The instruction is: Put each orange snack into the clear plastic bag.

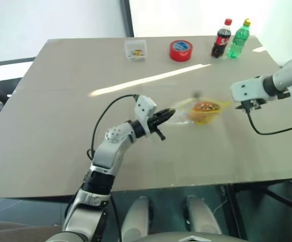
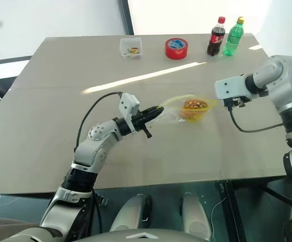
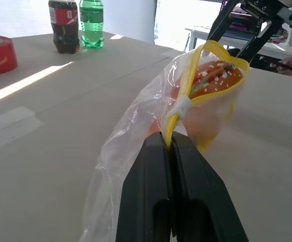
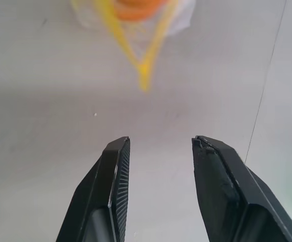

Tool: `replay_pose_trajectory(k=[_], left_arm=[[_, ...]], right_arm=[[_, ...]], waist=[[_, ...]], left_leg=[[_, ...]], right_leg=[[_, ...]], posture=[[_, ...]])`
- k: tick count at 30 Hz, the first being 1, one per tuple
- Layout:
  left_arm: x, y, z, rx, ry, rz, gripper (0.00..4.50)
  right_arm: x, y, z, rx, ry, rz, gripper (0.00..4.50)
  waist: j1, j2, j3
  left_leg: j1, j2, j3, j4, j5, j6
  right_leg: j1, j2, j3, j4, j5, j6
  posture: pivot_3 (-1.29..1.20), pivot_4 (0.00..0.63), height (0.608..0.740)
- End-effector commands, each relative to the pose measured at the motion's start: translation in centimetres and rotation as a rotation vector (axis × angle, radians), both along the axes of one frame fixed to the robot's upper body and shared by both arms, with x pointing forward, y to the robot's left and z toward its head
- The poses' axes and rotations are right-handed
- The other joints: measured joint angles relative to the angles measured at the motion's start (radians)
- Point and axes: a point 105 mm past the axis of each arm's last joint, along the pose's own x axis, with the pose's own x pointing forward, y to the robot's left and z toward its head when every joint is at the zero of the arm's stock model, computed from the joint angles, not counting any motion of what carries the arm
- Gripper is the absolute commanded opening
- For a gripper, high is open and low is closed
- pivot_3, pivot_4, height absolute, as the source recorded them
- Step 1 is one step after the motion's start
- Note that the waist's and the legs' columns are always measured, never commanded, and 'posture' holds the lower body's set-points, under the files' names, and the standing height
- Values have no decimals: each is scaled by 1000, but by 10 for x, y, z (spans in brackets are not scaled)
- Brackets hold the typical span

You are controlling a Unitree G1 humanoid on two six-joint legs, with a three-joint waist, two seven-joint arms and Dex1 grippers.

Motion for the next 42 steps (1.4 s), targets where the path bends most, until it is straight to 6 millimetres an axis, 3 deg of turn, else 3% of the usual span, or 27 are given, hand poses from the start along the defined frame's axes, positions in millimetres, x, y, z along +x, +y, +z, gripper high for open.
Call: replay_pose_trajectory(k=[1, 5, 9, 13, 22, 30, 42], left_arm=[[-2, -2, 11, -14, -48, -11, 0], [-1, -2, 11, -17, -49, -8, 0], [0, -2, 12, -18, -52, -4, 0], [-1, -2, 12, -22, -52, -3, 0], [-1, 1, 13, -29, -43, 7, 0], [-2, 0, 14, -31, -39, 4, 0], [-2, 0, 12, -28, -37, 1, 0]], right_arm=[[-2, 7, 27, 50, -49, 26, 1959], [-4, 13, 26, 84, -40, 29, 1959], [-12, 43, 40, 273, -15, 84, 1959], [-25, 85, 58, 554, 47, 119, 1959], [-51, 147, 40, 709, 86, 120, 1959], [-52, 163, 30, 731, 52, 87, 1959], [-45, 163, 9, 627, -16, 132, 1959]], waist=[[0, 0, 0], [1, 0, 0], [-1, 0, 0], [0, 0, 0], [13, 0, 0], [12, 0, 0], [8, 0, 0]], left_leg=[[0, 0, 0, 0, 0, 0], [0, 0, 0, 0, 0, 0], [0, 0, -1, 0, 0, 0], [0, 0, -1, 0, 0, 0], [-2, 0, -3, 2, 0, 0], [-1, 0, -3, 2, 0, 0], [-1, 0, -3, 2, 0, 0]], right_leg=[[0, 0, 0, 0, 0, 0], [0, 0, 0, 0, 0, 0], [0, 0, 0, 1, 0, 0], [0, 0, 0, 1, 0, 0], [0, -1, -2, 1, 0, 0], [0, 0, -3, 2, 0, 0], [0, 0, -3, 2, 0, 0]], posture=[[0, 150, 740], [0, 150, 740], [0, 150, 740], [0, 150, 740], [0, 150, 740], [0, 150, 740], [0, 150, 740]])
